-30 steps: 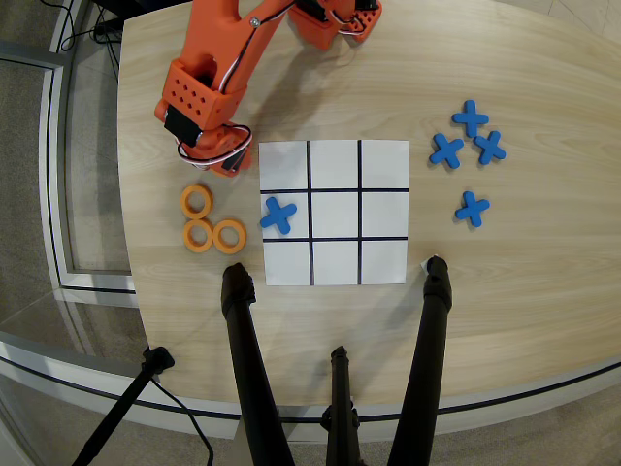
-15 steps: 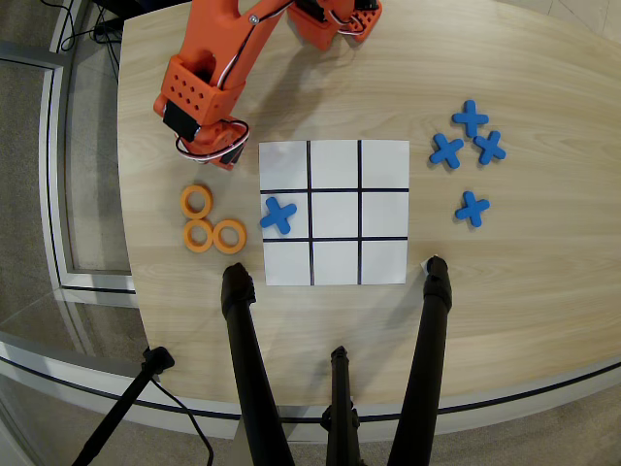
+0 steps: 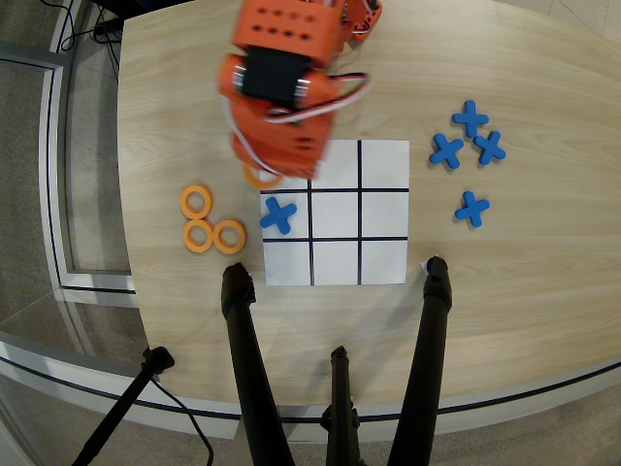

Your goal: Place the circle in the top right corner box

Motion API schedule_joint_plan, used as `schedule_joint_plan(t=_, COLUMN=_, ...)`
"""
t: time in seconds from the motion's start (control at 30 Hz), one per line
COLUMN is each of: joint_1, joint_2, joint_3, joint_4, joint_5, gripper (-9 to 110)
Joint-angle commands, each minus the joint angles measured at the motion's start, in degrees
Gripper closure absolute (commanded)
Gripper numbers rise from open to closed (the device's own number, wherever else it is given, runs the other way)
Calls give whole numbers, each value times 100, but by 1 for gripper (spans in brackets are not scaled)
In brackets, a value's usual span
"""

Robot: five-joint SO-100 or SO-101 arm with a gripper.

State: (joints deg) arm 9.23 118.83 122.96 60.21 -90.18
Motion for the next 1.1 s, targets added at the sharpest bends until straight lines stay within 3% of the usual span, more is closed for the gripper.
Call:
schedule_joint_plan(t=0.0, joint_1=-782, joint_2=-255, joint_3=-264, joint_4=-853, joint_5=580, gripper=102)
schedule_joint_plan(t=0.4, joint_1=-439, joint_2=-3735, joint_3=-2874, joint_4=-1406, joint_5=896, gripper=102)
schedule_joint_plan(t=1.07, joint_1=-141, joint_2=-5862, joint_3=-4729, joint_4=-1477, joint_5=1248, gripper=102)
